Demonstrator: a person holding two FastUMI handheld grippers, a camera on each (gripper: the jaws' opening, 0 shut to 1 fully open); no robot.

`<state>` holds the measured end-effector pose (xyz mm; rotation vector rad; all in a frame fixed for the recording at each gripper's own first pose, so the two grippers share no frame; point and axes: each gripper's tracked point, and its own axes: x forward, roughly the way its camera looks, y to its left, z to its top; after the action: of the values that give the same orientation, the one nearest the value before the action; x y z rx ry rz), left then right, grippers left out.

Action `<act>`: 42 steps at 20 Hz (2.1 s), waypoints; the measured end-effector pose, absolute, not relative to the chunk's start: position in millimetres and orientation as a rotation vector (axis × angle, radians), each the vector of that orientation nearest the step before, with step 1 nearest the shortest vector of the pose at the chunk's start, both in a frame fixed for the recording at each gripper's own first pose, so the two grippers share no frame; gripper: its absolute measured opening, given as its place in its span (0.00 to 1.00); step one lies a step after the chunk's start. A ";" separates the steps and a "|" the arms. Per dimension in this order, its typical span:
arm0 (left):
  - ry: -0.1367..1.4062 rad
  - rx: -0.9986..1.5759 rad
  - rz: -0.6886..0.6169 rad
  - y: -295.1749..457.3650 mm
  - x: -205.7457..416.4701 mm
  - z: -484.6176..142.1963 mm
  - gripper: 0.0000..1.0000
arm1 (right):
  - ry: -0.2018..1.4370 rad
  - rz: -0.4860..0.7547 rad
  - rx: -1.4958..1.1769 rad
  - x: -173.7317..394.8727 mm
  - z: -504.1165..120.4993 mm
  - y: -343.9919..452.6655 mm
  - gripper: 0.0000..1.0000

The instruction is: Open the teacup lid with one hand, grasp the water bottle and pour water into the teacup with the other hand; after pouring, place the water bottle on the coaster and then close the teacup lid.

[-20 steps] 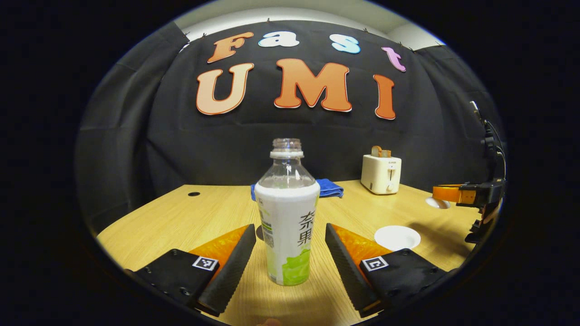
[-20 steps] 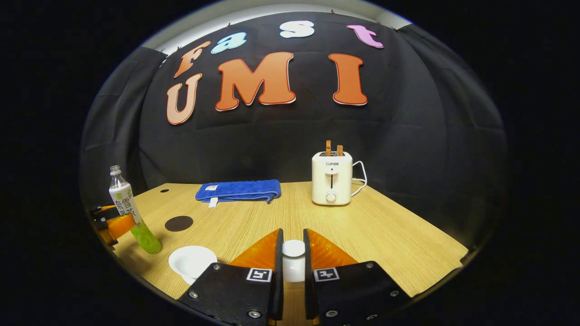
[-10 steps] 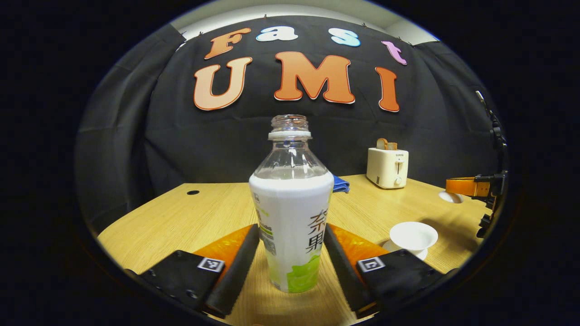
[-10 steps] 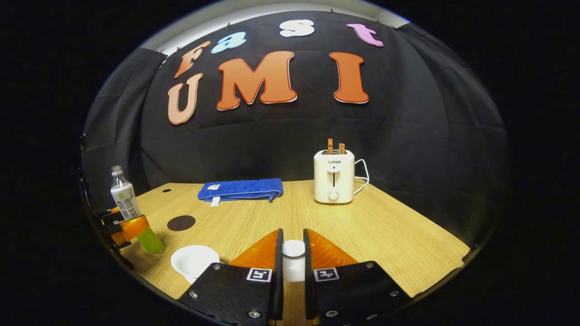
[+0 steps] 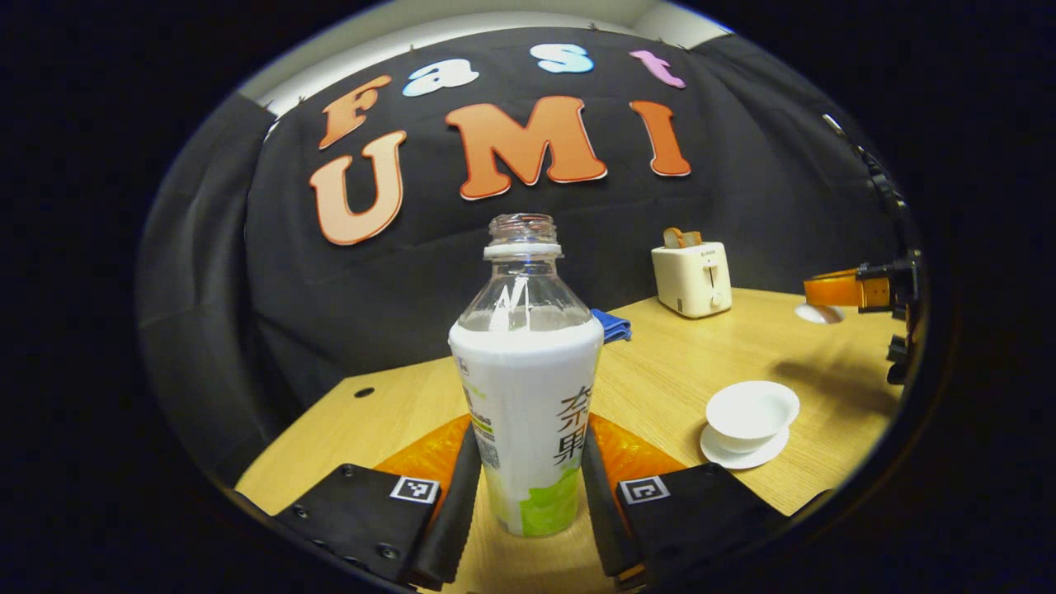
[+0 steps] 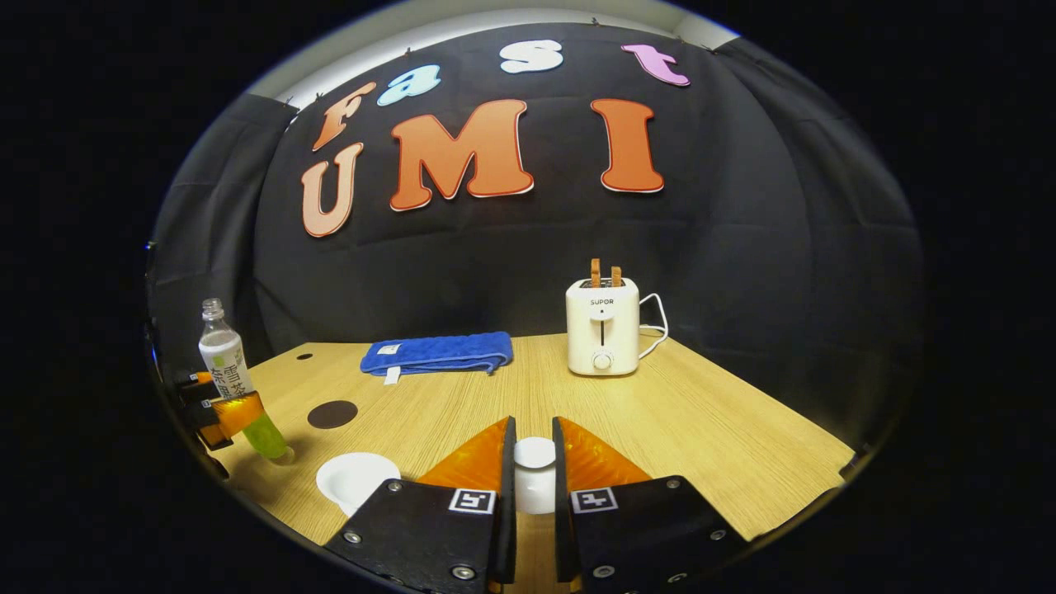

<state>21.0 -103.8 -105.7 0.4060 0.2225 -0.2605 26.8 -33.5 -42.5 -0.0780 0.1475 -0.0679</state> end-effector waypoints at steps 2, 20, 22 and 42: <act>0.195 0.534 -0.273 -109.2 21.6 -102.0 0.65 | 0.144 -0.072 -0.072 24.8 -40.2 -35.7 0.19; 0.172 1.286 -0.475 -145.1 29.5 -125.5 0.63 | 0.140 -0.071 -0.051 19.5 -36.8 -39.7 0.19; 0.168 1.347 -0.496 -148.0 31.8 -129.3 0.65 | 0.144 -0.070 -0.052 19.7 -37.8 -39.1 0.19; 0.133 1.886 -0.609 -161.0 46.3 -132.3 0.64 | 0.163 -0.068 -0.063 19.4 -42.5 -40.9 0.19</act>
<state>46.3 -161.0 -132.3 1.8863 0.1327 -0.6087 19.4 -40.9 -42.5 -0.0631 0.1631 -0.0677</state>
